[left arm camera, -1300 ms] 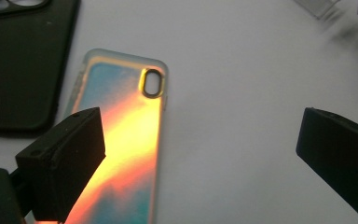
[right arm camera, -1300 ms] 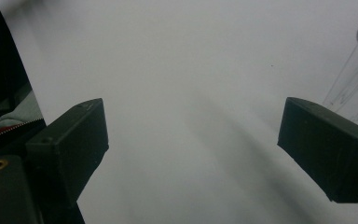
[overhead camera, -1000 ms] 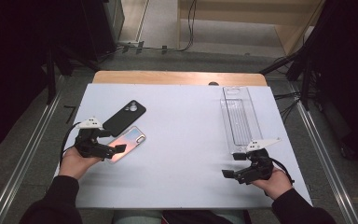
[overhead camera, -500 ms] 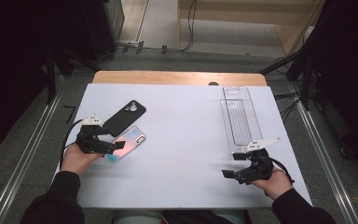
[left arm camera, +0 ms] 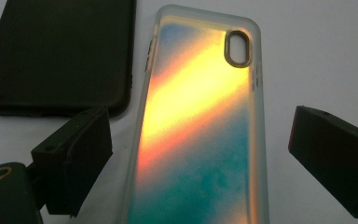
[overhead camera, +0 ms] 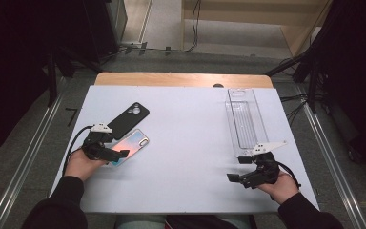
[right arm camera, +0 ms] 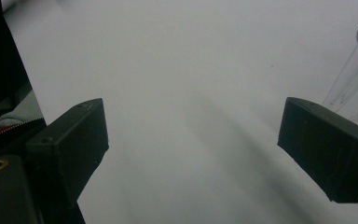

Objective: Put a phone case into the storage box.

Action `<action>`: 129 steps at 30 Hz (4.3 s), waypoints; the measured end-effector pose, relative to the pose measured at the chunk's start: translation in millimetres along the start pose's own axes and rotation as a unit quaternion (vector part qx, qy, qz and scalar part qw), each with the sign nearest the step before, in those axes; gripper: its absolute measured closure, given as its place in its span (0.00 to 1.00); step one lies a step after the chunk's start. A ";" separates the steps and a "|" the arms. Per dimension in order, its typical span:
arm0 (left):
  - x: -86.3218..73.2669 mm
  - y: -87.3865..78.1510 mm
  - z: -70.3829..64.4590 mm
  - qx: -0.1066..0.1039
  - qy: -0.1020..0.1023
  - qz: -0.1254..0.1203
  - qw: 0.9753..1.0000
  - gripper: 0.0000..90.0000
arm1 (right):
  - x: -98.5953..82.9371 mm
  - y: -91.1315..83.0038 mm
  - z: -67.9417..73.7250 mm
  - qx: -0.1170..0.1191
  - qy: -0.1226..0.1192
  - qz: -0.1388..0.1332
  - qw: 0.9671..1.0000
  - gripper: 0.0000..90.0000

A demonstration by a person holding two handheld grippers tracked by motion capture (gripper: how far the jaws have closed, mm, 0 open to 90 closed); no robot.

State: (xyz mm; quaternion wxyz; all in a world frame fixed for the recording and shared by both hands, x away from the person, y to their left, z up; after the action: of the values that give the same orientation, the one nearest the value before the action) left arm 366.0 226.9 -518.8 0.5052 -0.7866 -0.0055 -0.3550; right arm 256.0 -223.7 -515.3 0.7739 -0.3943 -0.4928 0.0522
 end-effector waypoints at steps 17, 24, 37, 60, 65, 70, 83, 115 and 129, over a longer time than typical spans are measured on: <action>-6.9 10.9 -1.4 0.026 0.022 0.025 0.999 0.07 | 0.0 0.0 0.3 0.000 0.000 0.001 1.000 0.08; -10.6 13.6 -2.9 0.039 0.026 0.004 0.999 0.07 | -0.1 0.5 0.7 -0.001 0.000 0.004 1.000 0.08; -16.7 15.9 -4.9 0.059 0.040 -0.027 0.997 0.09 | -0.3 0.3 0.7 -0.001 -0.002 0.004 1.000 0.08; -17.3 12.4 -5.6 0.061 0.029 -0.035 0.997 0.19 | -0.4 0.7 0.1 0.000 0.000 0.004 1.000 0.08; -15.2 10.9 -4.9 0.053 0.015 -0.035 0.998 0.19 | -0.3 0.7 0.2 0.001 -0.001 0.003 1.000 0.08; -11.9 9.0 -9.9 0.043 0.015 -0.035 0.998 0.19 | -0.1 0.5 0.4 0.001 -0.001 0.003 1.000 0.08; -0.2 -9.1 -24.9 0.011 0.004 -0.058 0.998 0.19 | -0.1 0.1 0.4 0.001 -0.002 0.002 1.000 0.08; 25.2 -6.6 -104.0 -0.070 -0.033 -0.059 0.995 0.19 | 6.4 -4.8 0.9 -0.010 0.014 -0.046 0.999 0.08; 31.7 6.2 -126.5 -0.073 -0.068 -0.078 0.992 0.19 | 25.8 -6.7 8.3 -0.014 0.056 -0.044 0.997 0.08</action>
State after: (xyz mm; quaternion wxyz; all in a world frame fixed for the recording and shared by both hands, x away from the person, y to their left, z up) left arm 322.0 111.7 -475.8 0.4160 -0.8407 -0.0755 -0.3383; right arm 260.4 -211.5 -490.6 0.7967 -0.3850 -0.4659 -0.0110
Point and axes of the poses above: each handheld gripper's, and its own axes: y roughly forward along the jaws, x roughly out of its top, z roughly to its left, the point moved 5 cm from there along y, roughly forward along the jaws, and after that the axes turned 12 degrees about -y, right-handed, at the moved point
